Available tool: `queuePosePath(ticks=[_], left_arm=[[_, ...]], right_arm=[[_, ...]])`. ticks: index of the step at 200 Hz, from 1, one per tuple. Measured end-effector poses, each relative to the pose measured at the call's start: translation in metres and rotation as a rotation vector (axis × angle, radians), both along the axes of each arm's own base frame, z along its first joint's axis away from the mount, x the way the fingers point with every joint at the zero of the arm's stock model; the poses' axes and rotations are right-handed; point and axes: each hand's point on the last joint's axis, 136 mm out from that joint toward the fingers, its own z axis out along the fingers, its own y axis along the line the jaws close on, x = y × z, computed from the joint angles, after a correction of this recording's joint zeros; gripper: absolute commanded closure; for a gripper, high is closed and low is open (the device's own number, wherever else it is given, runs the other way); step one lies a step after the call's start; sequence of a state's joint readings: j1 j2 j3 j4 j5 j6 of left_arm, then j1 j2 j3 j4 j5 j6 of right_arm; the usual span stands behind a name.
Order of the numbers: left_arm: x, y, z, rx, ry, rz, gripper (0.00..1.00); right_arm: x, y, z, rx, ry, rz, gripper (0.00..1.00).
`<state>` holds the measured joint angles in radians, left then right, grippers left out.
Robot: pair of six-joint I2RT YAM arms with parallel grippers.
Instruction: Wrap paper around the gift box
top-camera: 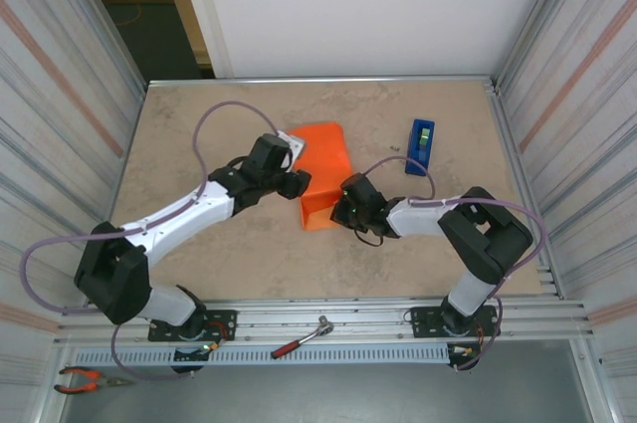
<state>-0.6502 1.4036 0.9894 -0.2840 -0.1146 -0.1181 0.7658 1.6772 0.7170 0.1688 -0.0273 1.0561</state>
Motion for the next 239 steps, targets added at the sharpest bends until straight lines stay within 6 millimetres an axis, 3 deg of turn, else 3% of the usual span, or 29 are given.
queuePosePath(ticks=[37,84,141,178,239], left_arm=[[-0.004,0.035,-0.019,-0.068,0.069,0.130,0.32],[-0.003,0.048,-0.026,-0.172,0.111,0.213,0.28],[-0.015,0.053,-0.049,-0.249,0.202,0.278,0.30],[-0.022,0.056,-0.059,-0.275,0.245,0.326,0.31],[-0.033,0.061,-0.077,-0.307,0.317,0.391,0.37]], right_arm=[[-0.007,0.015,-0.002,0.007,-0.012,0.016,1.00],[-0.008,0.022,0.009,0.010,-0.011,0.031,1.00],[0.016,-0.017,0.055,0.053,-0.081,-0.041,1.00],[0.014,-0.045,0.044,0.016,-0.051,-0.075,1.00],[0.014,-0.039,0.030,0.004,-0.010,-0.058,1.00]])
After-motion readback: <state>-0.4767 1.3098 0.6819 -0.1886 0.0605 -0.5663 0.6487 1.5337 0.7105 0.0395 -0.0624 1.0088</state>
